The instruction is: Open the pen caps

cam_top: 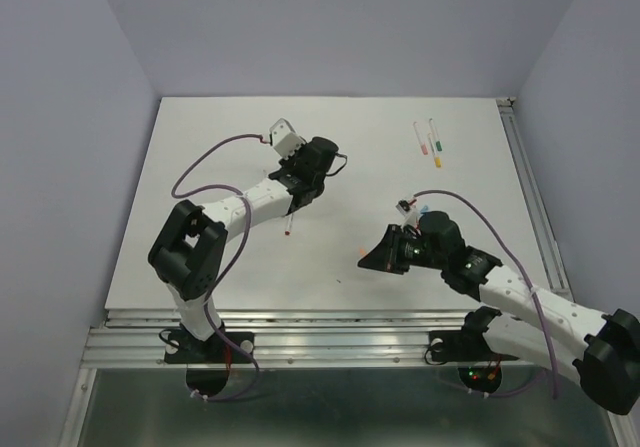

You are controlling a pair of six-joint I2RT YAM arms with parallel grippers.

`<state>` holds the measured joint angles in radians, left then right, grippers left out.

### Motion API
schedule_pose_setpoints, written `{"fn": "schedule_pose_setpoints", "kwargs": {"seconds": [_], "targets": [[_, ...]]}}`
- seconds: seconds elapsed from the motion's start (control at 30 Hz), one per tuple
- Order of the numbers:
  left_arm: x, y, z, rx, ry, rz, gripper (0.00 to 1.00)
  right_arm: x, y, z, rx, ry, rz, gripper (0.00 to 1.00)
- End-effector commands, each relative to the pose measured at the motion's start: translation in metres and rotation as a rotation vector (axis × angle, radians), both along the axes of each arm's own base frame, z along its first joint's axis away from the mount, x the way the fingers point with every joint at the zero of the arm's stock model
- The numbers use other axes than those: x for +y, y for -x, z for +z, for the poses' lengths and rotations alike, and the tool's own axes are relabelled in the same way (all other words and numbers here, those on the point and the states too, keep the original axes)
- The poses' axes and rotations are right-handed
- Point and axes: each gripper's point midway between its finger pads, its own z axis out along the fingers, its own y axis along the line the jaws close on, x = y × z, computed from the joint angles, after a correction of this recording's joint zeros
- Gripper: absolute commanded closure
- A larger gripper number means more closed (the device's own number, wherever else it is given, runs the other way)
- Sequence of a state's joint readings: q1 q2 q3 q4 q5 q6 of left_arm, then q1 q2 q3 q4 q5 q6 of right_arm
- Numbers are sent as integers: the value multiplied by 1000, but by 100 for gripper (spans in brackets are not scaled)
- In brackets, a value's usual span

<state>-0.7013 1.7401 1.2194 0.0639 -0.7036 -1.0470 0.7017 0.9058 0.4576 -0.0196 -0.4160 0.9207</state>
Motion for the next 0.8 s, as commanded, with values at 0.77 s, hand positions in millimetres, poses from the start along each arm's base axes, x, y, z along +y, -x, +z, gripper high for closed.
{"fn": "schedule_pose_setpoints", "kwargs": {"seconds": [0.77], "targets": [[8,93,-96,316,-424,-723,100,-127,-128,-92,29,745,-547,99]]}}
